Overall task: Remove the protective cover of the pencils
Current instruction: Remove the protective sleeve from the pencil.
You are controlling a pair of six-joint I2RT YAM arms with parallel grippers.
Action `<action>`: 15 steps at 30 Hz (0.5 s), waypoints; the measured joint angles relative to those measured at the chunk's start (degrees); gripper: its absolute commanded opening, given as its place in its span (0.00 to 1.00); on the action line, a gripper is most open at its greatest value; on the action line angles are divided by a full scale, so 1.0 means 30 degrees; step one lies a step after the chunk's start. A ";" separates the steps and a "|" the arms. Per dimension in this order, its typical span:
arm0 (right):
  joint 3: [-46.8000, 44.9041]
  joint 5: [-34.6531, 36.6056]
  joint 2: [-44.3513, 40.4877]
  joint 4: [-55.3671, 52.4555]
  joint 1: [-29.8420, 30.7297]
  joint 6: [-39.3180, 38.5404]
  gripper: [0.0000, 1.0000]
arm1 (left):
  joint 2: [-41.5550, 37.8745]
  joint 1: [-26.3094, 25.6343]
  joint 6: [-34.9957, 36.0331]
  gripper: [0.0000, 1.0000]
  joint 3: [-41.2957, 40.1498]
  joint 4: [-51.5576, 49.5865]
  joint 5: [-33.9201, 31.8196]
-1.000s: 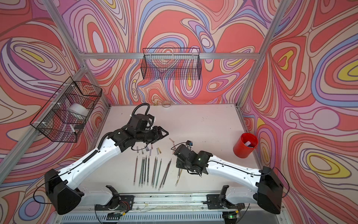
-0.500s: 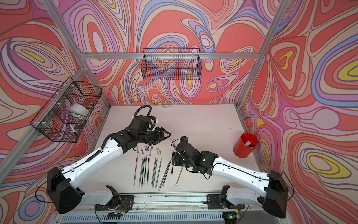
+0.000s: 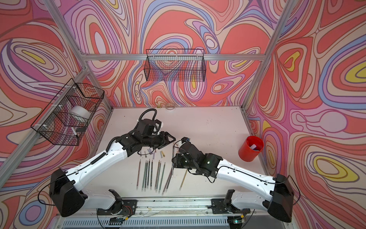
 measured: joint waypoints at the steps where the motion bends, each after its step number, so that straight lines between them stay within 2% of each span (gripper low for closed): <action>1: 0.0044 -0.0073 0.0007 0.0051 0.0000 -0.0007 0.03 | 0.0073 -0.0051 0.0000 0.47 0.0007 0.0036 0.0036; 3: 0.0168 -0.0131 0.0066 0.0095 0.0000 -0.0007 0.02 | 0.0160 -0.0117 -0.0007 0.44 0.0007 0.0044 0.0044; 5: 0.0299 -0.0189 0.0204 0.0160 0.0000 -0.0007 0.02 | 0.0219 -0.0160 -0.0022 0.35 0.0000 0.0117 0.0051; 10: 0.0423 -0.0291 0.0444 0.0175 0.0000 -0.0007 0.01 | 0.0401 -0.0248 -0.0058 0.32 0.0007 0.0299 0.0102; 14: 0.0437 -0.0321 0.0495 0.0168 0.0000 0.0007 0.01 | 0.0539 -0.0240 -0.0153 0.18 0.0000 0.0321 0.0109; 15: 0.0437 -0.0313 0.0495 0.0175 0.0000 0.0015 0.02 | 0.0561 -0.0248 -0.0160 0.17 0.0000 0.0321 0.0109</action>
